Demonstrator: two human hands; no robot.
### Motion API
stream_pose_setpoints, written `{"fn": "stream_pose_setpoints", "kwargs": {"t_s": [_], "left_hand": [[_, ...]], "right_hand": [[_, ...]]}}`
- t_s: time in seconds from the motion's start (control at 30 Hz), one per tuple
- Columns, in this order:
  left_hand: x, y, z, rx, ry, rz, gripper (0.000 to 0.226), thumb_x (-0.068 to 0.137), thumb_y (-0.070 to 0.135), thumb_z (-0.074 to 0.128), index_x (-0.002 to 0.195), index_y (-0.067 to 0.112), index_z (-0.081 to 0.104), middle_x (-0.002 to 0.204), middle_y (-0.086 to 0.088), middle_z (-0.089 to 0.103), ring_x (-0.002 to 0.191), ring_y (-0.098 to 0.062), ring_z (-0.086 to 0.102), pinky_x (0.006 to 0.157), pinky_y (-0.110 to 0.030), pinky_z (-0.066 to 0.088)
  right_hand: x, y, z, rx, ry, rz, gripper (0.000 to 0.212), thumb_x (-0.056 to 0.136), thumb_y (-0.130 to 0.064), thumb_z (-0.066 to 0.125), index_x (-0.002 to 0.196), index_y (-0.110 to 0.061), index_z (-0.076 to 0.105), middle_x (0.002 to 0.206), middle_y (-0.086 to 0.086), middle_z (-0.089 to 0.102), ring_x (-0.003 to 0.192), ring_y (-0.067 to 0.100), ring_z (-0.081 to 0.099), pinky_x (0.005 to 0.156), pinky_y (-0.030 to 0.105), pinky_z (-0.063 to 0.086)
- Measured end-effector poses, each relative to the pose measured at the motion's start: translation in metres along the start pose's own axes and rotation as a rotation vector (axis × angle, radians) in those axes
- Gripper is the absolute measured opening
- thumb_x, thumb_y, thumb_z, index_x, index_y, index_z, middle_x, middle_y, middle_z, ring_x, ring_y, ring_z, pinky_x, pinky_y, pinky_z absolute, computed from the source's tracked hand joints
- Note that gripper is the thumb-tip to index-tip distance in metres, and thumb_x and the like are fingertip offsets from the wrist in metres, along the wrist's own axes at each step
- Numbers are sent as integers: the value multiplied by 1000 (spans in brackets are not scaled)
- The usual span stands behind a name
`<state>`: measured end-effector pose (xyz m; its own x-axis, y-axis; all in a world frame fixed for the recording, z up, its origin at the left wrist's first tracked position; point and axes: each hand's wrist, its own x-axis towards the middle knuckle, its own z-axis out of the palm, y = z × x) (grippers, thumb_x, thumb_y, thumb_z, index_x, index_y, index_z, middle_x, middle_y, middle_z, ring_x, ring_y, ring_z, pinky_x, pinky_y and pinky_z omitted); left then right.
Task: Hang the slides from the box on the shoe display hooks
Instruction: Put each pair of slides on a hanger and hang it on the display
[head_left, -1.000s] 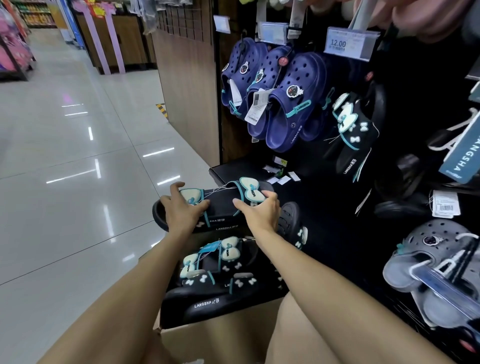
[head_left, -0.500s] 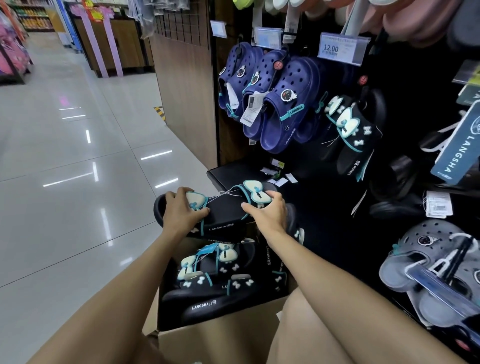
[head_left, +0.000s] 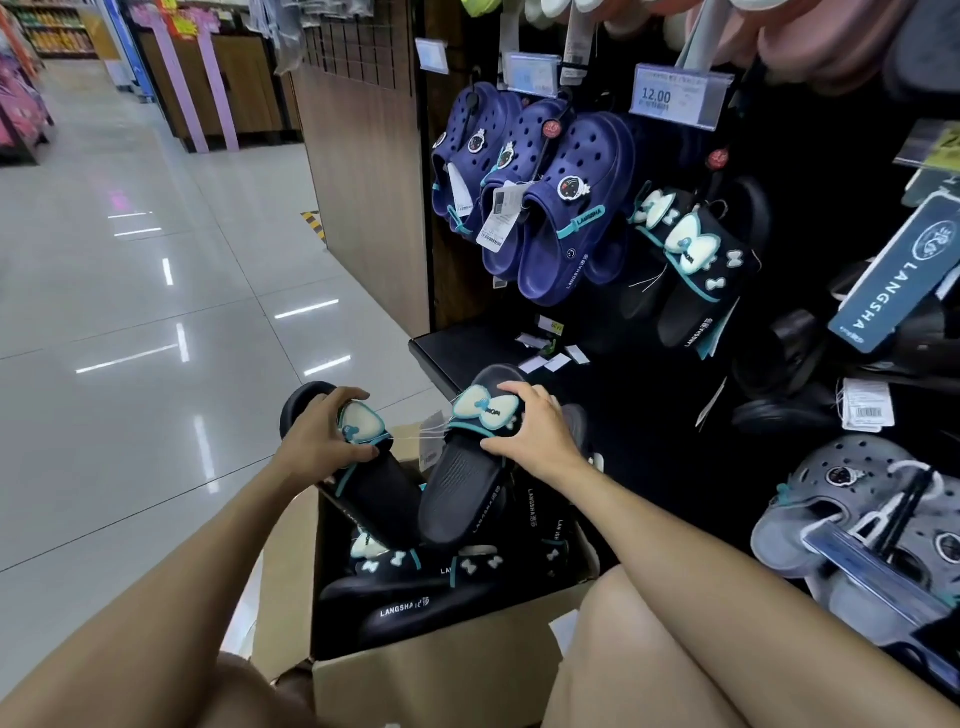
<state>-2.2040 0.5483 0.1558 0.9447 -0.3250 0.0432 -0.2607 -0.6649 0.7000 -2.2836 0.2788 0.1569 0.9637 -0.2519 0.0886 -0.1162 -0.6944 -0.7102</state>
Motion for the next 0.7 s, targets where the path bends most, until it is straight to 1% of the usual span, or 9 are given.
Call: {"fn": "stream_pose_setpoints", "kwargs": {"t_s": [0.1, 0.2, 0.27, 0.33, 0.4, 0.47, 0.53, 0.63, 0.7], "left_hand": [[-5, -2, -8, -63, -54, -4, 73, 68, 9, 84, 130, 27, 50, 117, -4, 50, 103, -25, 56, 86, -37, 53], [-9, -5, -15, -81, -75, 4, 66, 69, 18, 87, 126, 29, 55, 114, -2, 53, 102, -23, 57, 89, -41, 52], [-11, -6, -18, -70, -52, 2, 59, 70, 25, 87, 121, 30, 59, 113, 1, 56, 101, -19, 57, 91, -39, 51], [-11, -5, -19, -18, -53, 32, 54, 69, 33, 86, 117, 31, 61, 111, 5, 60, 100, -16, 58, 89, -37, 50], [-13, 0, -18, 36, -76, 86, 50, 71, 36, 84, 115, 32, 61, 110, 7, 62, 99, -15, 59, 88, -35, 49], [-13, 6, -16, 51, -88, 123, 50, 74, 34, 82, 117, 32, 59, 108, 9, 61, 99, -14, 58, 86, -31, 47], [-15, 11, -14, -16, -70, 131, 48, 76, 32, 81, 118, 31, 58, 103, 9, 60, 97, -14, 58, 84, -29, 47], [-15, 14, -12, -94, -73, 132, 49, 78, 32, 80, 121, 37, 56, 104, 7, 60, 98, -16, 59, 90, -36, 49], [-15, 18, -10, -74, -148, 151, 52, 80, 35, 78, 126, 39, 53, 113, 8, 59, 105, -14, 57, 94, -33, 47]], "right_hand": [[0, -4, 4, -27, -57, -66, 79, 68, -22, 87, 138, -23, 51, 124, -1, 50, 121, 20, 42, 94, 24, 34], [-2, -12, 8, -76, -141, -153, 84, 67, -23, 87, 141, -24, 48, 128, -3, 49, 124, 19, 41, 103, 34, 39], [-4, -18, 11, -126, -181, -226, 87, 66, -25, 88, 142, -25, 46, 130, -6, 48, 124, 15, 41, 106, 38, 40], [-5, -24, 14, -151, -220, -278, 88, 67, -23, 88, 143, -25, 45, 132, -7, 47, 126, 13, 40, 105, 36, 40], [-6, -28, 14, -166, -250, -307, 89, 67, -19, 88, 144, -26, 44, 134, -7, 46, 128, 12, 40, 104, 33, 40], [-7, -30, 15, -171, -258, -322, 91, 67, -15, 88, 145, -26, 43, 136, -8, 45, 130, 12, 39, 103, 31, 40], [-8, -31, 15, -180, -265, -337, 90, 68, -12, 87, 146, -26, 43, 137, -8, 44, 130, 11, 38, 102, 31, 41], [-9, -32, 14, -197, -278, -368, 89, 68, -9, 86, 145, -25, 44, 137, -8, 44, 131, 12, 37, 102, 33, 43], [-10, -32, 14, -205, -284, -390, 89, 69, -10, 86, 145, -24, 44, 137, -8, 43, 131, 12, 37, 102, 33, 43]]}}
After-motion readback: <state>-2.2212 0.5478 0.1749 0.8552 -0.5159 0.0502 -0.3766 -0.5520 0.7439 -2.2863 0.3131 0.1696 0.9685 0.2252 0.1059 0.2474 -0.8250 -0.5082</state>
